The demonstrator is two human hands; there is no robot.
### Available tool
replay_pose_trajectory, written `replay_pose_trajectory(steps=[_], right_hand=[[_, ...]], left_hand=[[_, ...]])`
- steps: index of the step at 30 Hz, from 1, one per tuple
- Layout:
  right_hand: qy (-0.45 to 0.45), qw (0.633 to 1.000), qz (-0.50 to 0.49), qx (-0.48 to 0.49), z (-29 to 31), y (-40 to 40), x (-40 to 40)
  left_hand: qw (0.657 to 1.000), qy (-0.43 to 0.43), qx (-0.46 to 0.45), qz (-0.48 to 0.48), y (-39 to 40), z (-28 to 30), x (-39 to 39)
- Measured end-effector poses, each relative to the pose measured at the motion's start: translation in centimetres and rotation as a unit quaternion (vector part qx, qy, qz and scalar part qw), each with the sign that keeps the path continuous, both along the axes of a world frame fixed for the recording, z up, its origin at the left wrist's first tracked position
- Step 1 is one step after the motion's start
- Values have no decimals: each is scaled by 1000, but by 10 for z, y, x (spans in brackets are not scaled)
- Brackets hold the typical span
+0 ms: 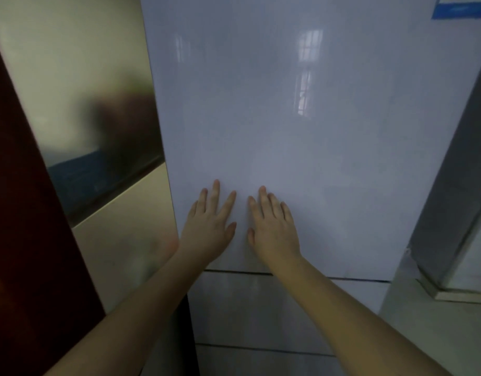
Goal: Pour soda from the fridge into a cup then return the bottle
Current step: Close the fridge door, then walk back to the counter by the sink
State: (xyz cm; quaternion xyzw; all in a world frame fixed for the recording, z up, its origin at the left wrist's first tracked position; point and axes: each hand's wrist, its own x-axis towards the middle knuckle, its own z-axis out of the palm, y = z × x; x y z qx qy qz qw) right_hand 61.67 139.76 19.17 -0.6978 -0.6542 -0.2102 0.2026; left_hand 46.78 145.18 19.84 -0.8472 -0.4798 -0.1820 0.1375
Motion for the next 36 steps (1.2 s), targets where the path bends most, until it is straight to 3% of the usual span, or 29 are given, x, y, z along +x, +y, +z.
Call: replay_pose_trajectory(steps=[16, 22, 36], right_hand=[[41, 999, -17, -29, 10, -67, -28], [75, 995, -52, -27, 0, -133, -44], [65, 967, -236, -75, -18, -319, 6]], left_hand=[[999, 27, 41, -5, -71, 5, -50], [993, 29, 62, -99, -117, -9, -52], [949, 86, -26, -301, -246, -28, 20]])
